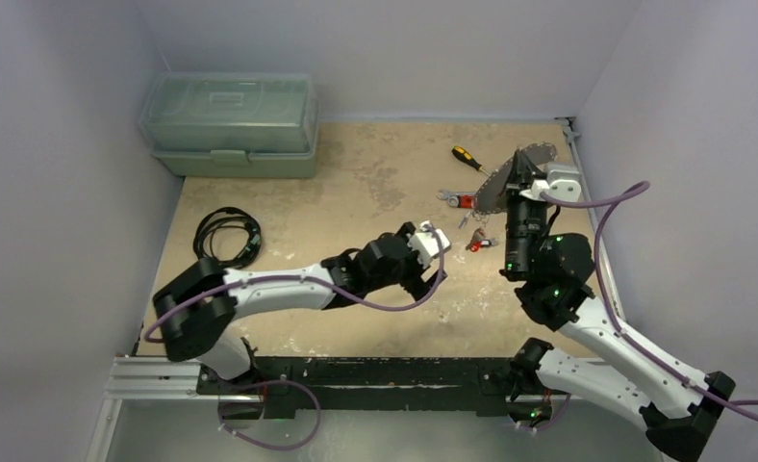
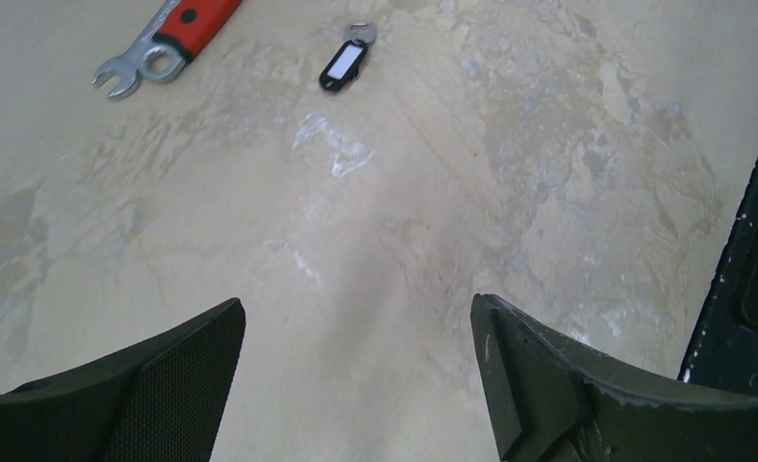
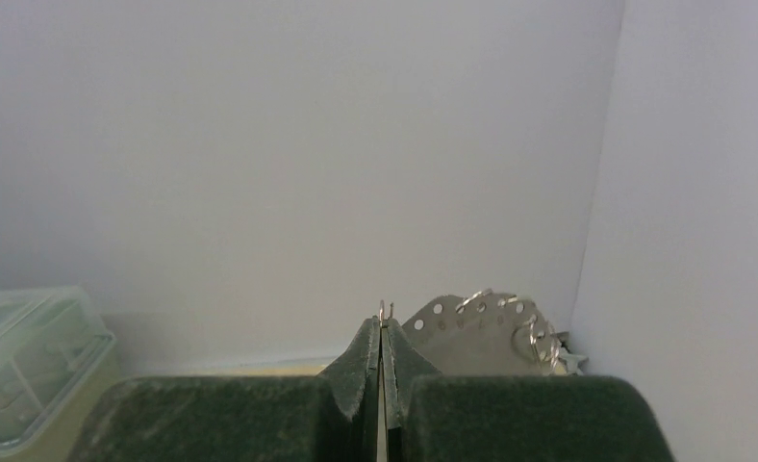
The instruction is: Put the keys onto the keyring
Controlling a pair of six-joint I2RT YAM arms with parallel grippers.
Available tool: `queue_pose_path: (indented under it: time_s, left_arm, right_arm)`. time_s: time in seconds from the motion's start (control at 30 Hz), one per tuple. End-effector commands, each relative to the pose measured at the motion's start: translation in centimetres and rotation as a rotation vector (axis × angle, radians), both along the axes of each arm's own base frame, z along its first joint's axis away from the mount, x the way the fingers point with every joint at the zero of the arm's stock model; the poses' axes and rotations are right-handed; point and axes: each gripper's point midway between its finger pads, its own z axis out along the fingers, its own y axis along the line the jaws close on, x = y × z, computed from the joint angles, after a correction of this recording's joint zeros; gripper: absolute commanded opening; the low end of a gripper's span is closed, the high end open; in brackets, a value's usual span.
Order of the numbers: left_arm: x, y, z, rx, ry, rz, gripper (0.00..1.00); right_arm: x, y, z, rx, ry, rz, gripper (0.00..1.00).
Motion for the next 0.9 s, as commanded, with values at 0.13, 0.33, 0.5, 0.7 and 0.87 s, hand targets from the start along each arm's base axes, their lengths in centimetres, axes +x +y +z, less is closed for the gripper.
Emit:
queue_pose_path:
  time_s: [0.13,0.33,0.5,0.7,0.87]
  left_arm:
    - [2.8,-9.7,3.0,-0.162,-0.073,-0.29,0.84]
    - [4.7,-14.0,0.9,-0.203,-0.098,-0.361,0.82]
    - [6.7,-16.6,-1.3,-0.211,-0.111,-0.363,0.81]
    - [9.0,-19.2,-3.2,-0.194,-0.118,-0.35,0.77]
    - [11.9,-20.9,-5.8,-0.111,-0.096,-0.286,0.71]
  right_arm:
    - [-2.0,-2.9,3.9,0.047,-0.046,-0.035,0.0]
    - [-3.7,-5.4,5.8,0.148,-0.081,-0.07,0.0]
    - [-4.9,-7.3,7.3,0.18,-0.117,-0.129,0.0]
    - [-5.6,-7.7,8.3,0.208,-0.151,-0.099,0.0]
    - [-5.8,-7.3,8.0,0.21,-0.151,-0.058,0.0]
